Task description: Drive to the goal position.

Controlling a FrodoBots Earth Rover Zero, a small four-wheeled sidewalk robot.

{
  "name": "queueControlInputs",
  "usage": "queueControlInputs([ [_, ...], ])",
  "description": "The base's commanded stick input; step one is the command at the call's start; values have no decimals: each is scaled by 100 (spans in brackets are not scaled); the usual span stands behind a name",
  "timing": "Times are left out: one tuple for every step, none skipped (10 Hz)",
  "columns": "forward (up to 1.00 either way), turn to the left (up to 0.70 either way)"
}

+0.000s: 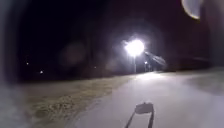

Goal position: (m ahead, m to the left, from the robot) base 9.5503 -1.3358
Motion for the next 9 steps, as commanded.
queueControlInputs([
  [0, 0],
  [0, 0],
  [0, 0],
  [43, 0],
  [70, 0],
  [70, 0],
  [70, 0],
  [70, 0],
  [45, 0],
])
